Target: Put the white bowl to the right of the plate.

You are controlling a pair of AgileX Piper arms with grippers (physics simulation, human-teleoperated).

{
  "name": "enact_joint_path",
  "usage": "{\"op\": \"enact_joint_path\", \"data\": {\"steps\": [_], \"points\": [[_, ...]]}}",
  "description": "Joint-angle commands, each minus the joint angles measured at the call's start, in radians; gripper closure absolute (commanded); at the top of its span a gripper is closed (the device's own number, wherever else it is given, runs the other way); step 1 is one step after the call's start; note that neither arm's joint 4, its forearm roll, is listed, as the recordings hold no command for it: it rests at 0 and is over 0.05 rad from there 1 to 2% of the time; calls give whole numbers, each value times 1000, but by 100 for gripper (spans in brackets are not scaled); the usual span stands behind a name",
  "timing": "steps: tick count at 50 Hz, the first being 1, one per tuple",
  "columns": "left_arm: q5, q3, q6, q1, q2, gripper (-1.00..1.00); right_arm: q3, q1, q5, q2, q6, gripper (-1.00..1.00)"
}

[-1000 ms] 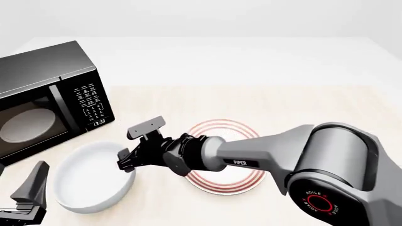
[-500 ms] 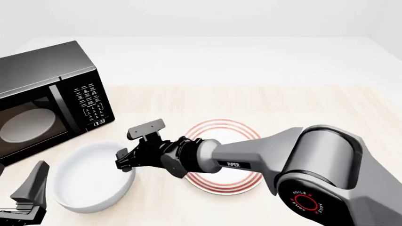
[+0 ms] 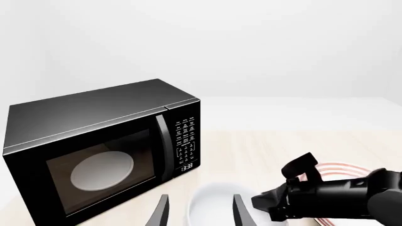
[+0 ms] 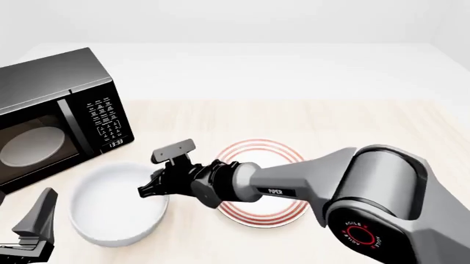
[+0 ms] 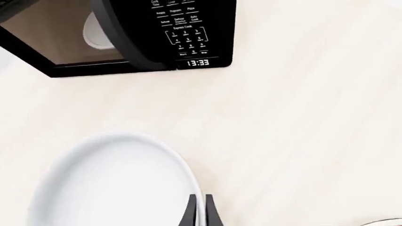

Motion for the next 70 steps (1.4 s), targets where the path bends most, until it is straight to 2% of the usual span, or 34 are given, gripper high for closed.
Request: {"op": "enact_joint_path", "data": {"steps": [1,13,26,43,56,57,61,65,70], "points": [[0,0,0,0,0,-100,74,-17,-9,-108,-31,100],[0,0,0,0,0,-100,180,-71,-14,-280,-83,100],[0,0,0,0,0,-100,307,-159,-41,-418,-111,100],[0,0,0,0,0,-100,562,-414,-87,-652,-147,100],[0,0,0,0,0,-100,730,-572,-150,-757,-127,100],[0,0,0,0,0,-100,753,-609,-156,-763,-134,100],[0,0,0,0,0,-100,803,-660,-179,-784,-128,100],[0,0,0,0,0,-100,847,-728,-187,-809,-135,100],[0,0,0,0,0,-100,884,-773,-181,-859,-131,100]]}}
